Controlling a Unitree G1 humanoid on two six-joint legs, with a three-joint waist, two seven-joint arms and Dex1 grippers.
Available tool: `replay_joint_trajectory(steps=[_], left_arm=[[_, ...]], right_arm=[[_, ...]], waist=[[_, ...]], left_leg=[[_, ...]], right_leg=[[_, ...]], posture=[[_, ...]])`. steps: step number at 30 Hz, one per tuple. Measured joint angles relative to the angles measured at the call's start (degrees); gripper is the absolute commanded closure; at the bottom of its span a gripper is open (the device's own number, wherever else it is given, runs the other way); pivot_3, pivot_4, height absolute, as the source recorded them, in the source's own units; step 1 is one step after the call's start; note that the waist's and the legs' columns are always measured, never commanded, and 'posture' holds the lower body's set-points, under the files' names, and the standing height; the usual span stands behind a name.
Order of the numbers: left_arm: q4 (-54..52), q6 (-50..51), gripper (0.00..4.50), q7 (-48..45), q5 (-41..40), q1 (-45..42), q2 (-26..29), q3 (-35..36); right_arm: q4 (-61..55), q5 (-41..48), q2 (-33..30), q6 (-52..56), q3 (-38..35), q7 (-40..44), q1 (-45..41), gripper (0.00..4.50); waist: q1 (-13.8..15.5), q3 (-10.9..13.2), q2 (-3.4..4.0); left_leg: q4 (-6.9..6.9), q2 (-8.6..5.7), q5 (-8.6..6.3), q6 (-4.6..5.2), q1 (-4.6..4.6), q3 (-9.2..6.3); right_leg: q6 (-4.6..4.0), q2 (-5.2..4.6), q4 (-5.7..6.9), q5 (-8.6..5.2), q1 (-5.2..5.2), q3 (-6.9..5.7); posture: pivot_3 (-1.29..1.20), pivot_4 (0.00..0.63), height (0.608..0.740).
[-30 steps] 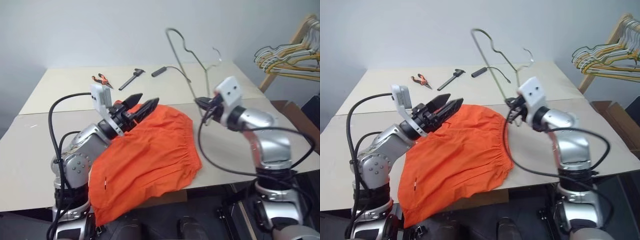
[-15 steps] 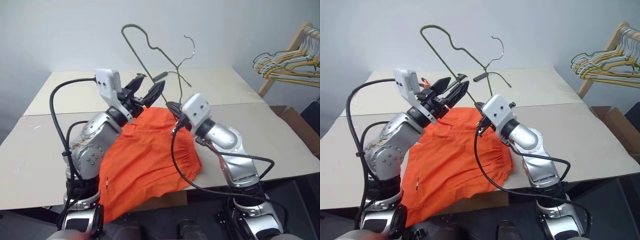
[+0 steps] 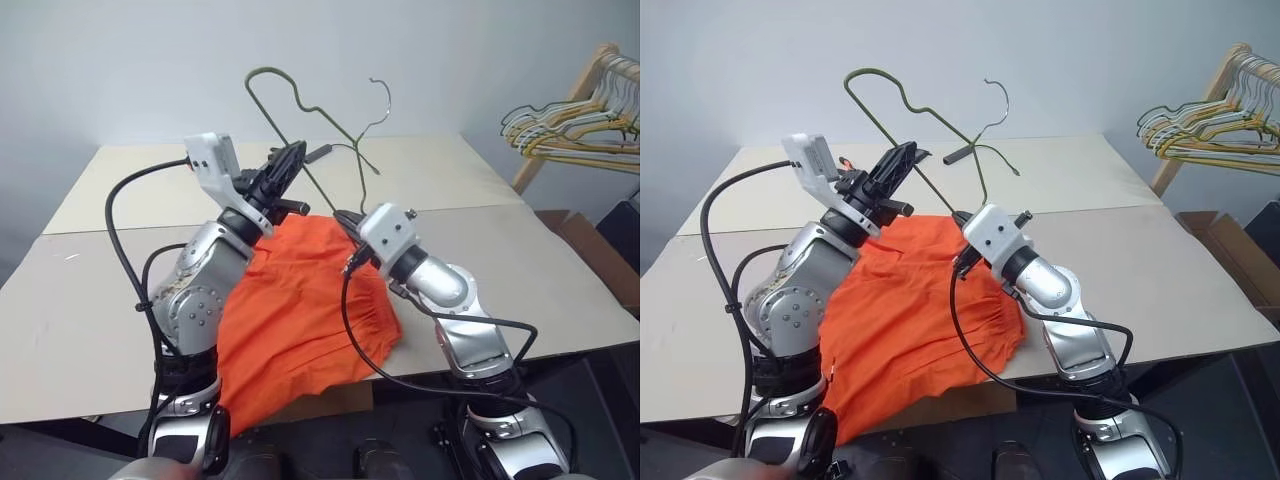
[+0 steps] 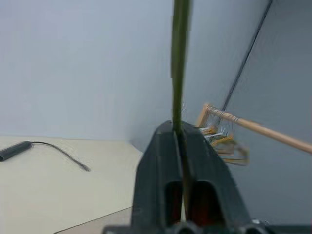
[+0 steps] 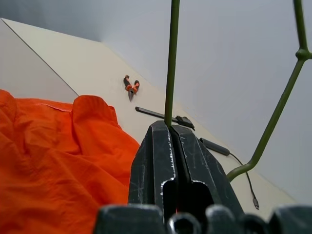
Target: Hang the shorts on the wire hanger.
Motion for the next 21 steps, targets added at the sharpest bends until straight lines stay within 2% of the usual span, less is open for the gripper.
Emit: replay_joint_trajectory(steps=[3, 6, 10, 13, 17, 21], left_arm=[[1.2, 0.1, 4.46, 0.4, -1.1, -0.3, -0.1, 1.1], [2.1, 0.3, 4.5, 0.3, -1.1, -0.5, 0.5, 1.1], [2.6, -0.7, 4.5, -1.0, 1.3, -0.5, 3.2, 1.1], [3.4, -1.4, 4.5, -2.2, 0.1, -0.5, 3.6, 3.1], [5.2, -1.2, 4.5, -8.7, -5.8, -0.5, 10.8, 9.4], [5.8, -0.3, 4.5, -22.0, -15.1, 0.0, 18.6, 15.6]], right_arm=[[0.1, -0.8, -0.2, -1.1, 0.1, 0.0, 0.0, 4.5], [0.1, -1.9, -1.0, -1.7, 0.8, 0.2, 0.0, 3.78], [0.1, -3.0, -1.4, -2.5, 0.9, 0.1, 0.1, 2.4], [-0.2, -2.2, -1.5, -3.0, 0.5, 0.7, 0.5, 1.34], [-6.5, 11.4, -6.0, 3.0, -4.5, 10.6, 1.8, 0.02], [-7.9, 27.0, -12.5, 16.0, -11.2, 19.5, -1.1, 0.02]], waist=[[0.0, 0.0, 0.0], [-0.1, 0.0, 0.0], [-0.3, 0.0, 0.01], [-0.3, 0.0, 0.0], [-0.8, 0.0, 0.01], [-1.5, 0.0, 0.01]], left_leg=[[-0.01, 0.0, -0.01, 0.02, 0.0, -0.01], [0.0, 0.0, -0.01, 0.01, 0.0, -0.01], [-0.01, 0.0, 0.0, 0.0, 0.01, -0.01], [0.0, 0.0, 0.0, 0.0, 0.0, -0.01], [-0.01, 0.05, -0.03, 0.05, -0.02, -0.04], [0.05, 0.05, -0.07, 0.13, 0.06, 0.0]], right_leg=[[0.0, 0.01, 0.0, 0.0, 0.0, 0.0], [0.0, 0.01, 0.0, 0.0, 0.0, 0.0], [0.0, 0.01, 0.0, 0.0, 0.0, 0.0], [0.0, 0.0, 0.0, 0.0, 0.0, 0.0], [0.0, 0.02, 0.03, 0.0, -0.01, -0.03], [0.0, -0.01, 0.0, -0.01, 0.08, -0.04]], posture=[[-0.02, 0.0, 0.74], [-0.02, 0.0, 0.74], [-0.02, 0.0, 0.74], [-0.02, 0.0, 0.74], [-0.02, 0.0, 0.74], [-0.03, 0.0, 0.74]])
